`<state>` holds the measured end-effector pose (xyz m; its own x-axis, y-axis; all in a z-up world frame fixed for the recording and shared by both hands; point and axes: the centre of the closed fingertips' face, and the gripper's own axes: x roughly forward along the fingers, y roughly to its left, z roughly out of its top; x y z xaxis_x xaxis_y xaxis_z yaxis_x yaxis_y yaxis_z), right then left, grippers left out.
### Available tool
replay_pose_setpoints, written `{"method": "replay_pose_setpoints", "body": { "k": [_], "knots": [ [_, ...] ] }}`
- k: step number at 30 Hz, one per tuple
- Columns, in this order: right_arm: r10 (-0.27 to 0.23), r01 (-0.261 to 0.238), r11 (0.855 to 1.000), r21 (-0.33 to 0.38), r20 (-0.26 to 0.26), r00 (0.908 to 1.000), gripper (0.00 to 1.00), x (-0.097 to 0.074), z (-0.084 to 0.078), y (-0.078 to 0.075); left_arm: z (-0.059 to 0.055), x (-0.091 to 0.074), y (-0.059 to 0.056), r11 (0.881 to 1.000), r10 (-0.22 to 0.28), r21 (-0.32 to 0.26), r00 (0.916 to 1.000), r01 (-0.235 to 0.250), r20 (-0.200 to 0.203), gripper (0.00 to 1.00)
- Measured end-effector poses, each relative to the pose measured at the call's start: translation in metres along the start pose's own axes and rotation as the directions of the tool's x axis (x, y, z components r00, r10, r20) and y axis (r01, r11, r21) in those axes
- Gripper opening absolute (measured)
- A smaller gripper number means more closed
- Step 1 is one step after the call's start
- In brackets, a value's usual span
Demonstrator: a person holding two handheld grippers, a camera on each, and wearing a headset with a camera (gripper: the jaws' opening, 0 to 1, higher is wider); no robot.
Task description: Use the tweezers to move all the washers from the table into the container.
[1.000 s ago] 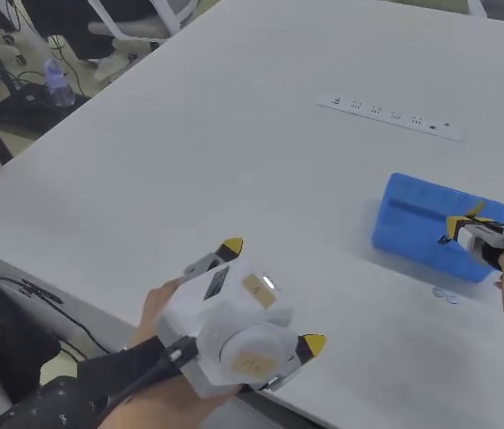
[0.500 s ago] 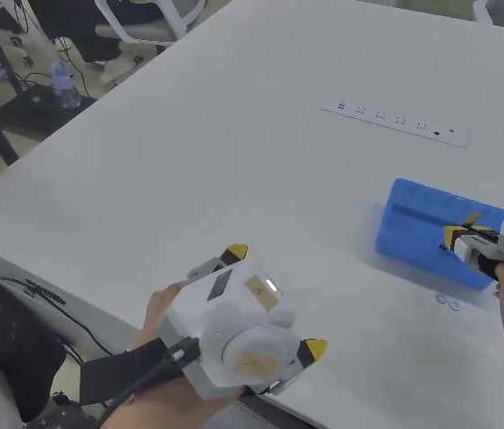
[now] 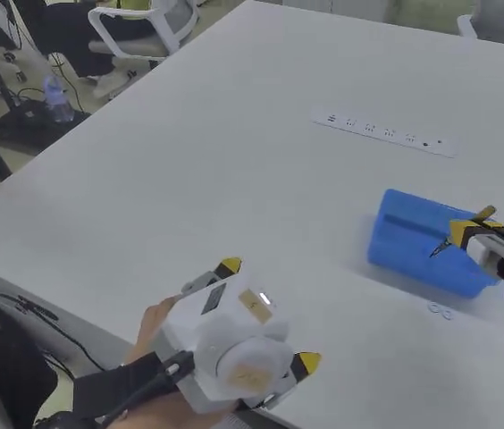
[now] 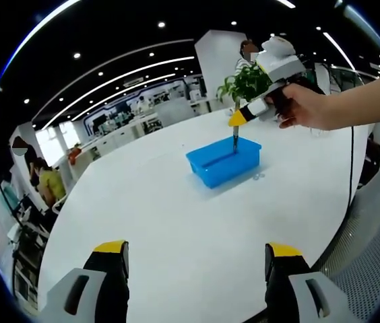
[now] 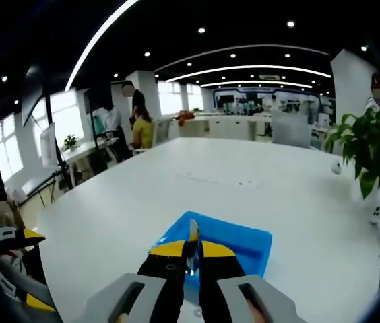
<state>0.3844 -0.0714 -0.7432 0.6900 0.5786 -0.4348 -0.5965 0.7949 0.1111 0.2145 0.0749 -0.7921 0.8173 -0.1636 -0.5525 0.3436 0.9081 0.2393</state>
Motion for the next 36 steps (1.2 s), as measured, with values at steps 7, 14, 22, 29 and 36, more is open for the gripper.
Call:
{"method": "replay_pose_setpoints", "body": {
  "k": [7, 14, 22, 29, 36],
  "knots": [
    [0.006, -0.007, 1.0, 0.026, 0.039, 0.9992, 0.02, -0.018, 0.005, 0.005, 0.001, 0.0, -0.001, 1.0, -0.004, 0.002, 1.0, 0.004, 0.006, 0.85],
    [-0.009, 0.009, 1.0, 0.024, -0.014, 0.9999, 0.03, -0.019, -0.026, 0.005, 0.001, 0.0, 0.0, 1.0, -0.001, 0.004, 1.0, 0.001, 0.006, 0.85],
    [-0.032, 0.033, 0.999, 0.005, -0.083, 0.996, 0.03, -0.01, -0.057, -0.001, 0.001, -0.001, 0.0, 1.0, 0.0, 0.002, 1.0, 0.0, 0.009, 0.84],
    [-0.058, 0.055, 0.998, -0.032, -0.097, 0.9936, 0.03, -0.007, -0.062, -0.01, 0.0, 0.0, -0.003, 1.0, -0.009, 0.013, 1.0, 0.009, 0.001, 0.84],
    [-0.057, 0.054, 0.998, -0.025, -0.106, 0.9927, 0.03, -0.005, -0.069, -0.01, -0.002, 0.001, -0.004, 1.0, -0.014, 0.018, 0.9998, 0.014, -0.012, 0.84]
  ]
}}
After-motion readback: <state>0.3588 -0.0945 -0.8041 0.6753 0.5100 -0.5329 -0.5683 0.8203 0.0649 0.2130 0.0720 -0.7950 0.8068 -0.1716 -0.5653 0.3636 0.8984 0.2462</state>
